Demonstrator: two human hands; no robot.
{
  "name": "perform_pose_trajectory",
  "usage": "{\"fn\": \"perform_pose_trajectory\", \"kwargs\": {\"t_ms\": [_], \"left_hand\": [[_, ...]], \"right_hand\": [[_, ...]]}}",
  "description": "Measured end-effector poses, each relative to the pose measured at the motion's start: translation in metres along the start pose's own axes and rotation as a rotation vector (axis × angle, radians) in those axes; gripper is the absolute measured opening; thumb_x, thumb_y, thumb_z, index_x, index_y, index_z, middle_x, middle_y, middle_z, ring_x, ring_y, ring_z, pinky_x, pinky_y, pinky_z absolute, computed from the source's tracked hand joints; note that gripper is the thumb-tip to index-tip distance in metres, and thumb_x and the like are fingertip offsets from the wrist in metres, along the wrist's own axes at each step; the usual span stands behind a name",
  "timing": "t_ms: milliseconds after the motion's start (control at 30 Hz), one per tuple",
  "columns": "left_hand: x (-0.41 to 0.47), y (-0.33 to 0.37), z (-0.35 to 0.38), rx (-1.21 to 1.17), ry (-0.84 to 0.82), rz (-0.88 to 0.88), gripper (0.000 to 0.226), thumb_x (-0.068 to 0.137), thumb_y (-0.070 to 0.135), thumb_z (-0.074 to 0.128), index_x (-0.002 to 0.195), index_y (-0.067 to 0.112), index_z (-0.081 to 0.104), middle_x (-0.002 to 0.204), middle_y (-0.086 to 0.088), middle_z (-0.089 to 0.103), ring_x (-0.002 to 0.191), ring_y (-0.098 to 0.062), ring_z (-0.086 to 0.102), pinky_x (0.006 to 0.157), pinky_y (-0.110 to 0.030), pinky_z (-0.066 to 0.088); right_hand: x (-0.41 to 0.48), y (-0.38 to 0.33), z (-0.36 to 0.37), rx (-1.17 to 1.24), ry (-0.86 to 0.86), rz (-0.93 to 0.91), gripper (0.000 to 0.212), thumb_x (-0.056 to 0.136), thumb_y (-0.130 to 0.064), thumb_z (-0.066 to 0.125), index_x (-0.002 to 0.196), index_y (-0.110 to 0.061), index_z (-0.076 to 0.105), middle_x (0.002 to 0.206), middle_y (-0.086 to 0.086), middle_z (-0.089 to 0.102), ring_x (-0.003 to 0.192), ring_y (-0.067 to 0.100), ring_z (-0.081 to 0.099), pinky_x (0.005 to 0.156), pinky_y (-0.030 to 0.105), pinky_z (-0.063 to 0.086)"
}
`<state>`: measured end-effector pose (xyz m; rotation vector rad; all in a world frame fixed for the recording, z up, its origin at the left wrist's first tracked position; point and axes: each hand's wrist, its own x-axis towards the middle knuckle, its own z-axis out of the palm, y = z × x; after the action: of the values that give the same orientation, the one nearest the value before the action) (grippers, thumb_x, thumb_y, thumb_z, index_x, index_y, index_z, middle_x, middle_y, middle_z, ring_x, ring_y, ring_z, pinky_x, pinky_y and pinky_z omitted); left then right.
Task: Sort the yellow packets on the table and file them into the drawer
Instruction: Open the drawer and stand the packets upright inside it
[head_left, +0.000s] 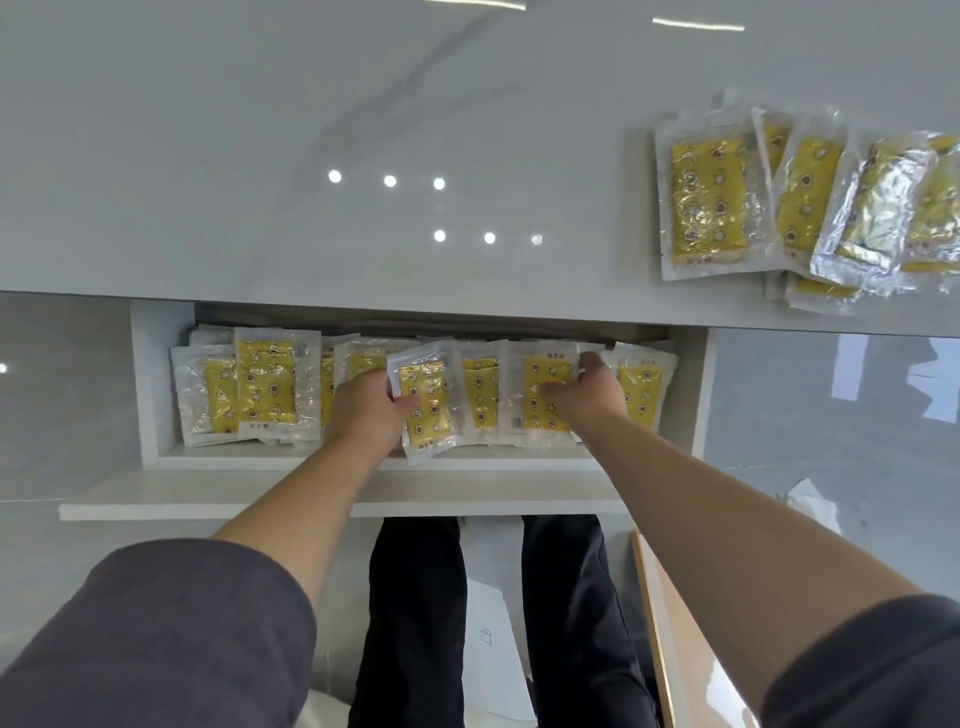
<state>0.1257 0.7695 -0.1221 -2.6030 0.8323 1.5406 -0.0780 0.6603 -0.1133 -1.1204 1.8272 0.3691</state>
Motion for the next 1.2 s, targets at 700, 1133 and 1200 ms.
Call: {"fn": "perform_pose_trajectory", "kwargs": {"t_ms": [700,1133,1200], "left_hand": [[-0.056,0.296,-0.017,-0.552,0.01,0.023,0.051,0.087,0.032,0.066,0.129,0.015,0.042,0.116,-0.001,0.053,0.096,-0.02,0.057,0.086,-0.036,0.052],[-0.05,0.322,-0.015,-0.445,0.128,0.034,0.036,0.082,0.032,0.073,0.108,0.012,0.058,0.105,-0.006,0.065,0.093,-0.023,0.064,0.078,-0.037,0.052],[-0.056,0.315,-0.02,-0.481,0.127,0.061,0.031,0.084,0.031,0.072,0.106,0.012,0.06,0.102,-0.004,0.067,0.091,-0.02,0.065,0.073,-0.032,0.051]], "right_hand": [[-0.034,-0.026,-0.225,0.093,0.357,-0.349,0.022,0.088,-0.009,0.055,0.108,-0.019,0.058,0.114,-0.006,0.052,0.104,0.016,0.053,0.089,0.032,0.047],[0.014,-0.032,-0.266,0.016,0.339,-0.084,0.077,0.082,-0.031,0.074,0.142,-0.022,0.027,0.137,-0.003,0.048,0.128,0.021,0.046,0.104,0.046,0.035],[0.013,-0.031,-0.269,0.067,0.324,-0.068,0.054,0.085,-0.026,0.07,0.128,-0.018,0.04,0.12,-0.001,0.057,0.112,0.023,0.056,0.09,0.041,0.044]]}}
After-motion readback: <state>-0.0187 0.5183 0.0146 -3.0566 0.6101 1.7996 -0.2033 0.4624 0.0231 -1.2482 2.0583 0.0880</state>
